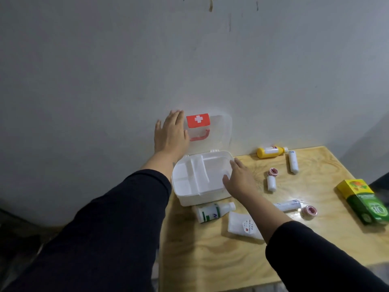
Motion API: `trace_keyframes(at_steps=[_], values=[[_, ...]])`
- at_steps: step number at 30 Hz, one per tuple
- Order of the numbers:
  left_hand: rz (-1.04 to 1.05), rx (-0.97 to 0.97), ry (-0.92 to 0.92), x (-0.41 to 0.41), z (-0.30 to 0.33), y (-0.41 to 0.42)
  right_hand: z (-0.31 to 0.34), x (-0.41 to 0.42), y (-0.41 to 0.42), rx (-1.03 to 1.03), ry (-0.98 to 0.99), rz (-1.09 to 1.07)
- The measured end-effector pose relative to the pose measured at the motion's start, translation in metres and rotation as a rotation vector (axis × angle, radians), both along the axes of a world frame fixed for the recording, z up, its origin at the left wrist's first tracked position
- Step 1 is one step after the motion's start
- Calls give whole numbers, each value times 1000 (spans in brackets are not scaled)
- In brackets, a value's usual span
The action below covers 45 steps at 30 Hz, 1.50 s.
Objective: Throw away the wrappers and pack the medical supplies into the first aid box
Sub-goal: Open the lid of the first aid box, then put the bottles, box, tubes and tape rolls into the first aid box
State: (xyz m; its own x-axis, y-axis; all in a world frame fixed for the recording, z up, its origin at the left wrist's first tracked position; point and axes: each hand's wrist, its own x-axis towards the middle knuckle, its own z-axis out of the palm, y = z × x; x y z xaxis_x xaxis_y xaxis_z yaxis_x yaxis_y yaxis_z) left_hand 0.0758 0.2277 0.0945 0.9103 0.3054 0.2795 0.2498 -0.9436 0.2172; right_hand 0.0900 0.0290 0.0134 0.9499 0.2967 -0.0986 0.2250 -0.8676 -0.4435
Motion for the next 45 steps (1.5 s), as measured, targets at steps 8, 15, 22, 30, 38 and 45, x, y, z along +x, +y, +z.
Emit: trace_keyframes(at_steps=[8, 15, 22, 30, 38, 45], values=[[-442, -33, 92, -13, -4, -71, 26, -8, -50, -108, 96, -96], [-627, -65, 547, -16, -23, -154, 25, -40, -143, -165, 158, -325], [-718, -67, 690, -1, -31, -234, 24, -44, -250, -240, 168, -471], [-675, -121, 730, 43, -56, -313, -1, -8, -344, -207, 136, -586], [-601, -221, 771, 71, -83, -358, -54, 30, -368, 145, 77, -734], [-510, -228, 738, 82, -79, -353, -36, 54, -381, 273, -7, -657]])
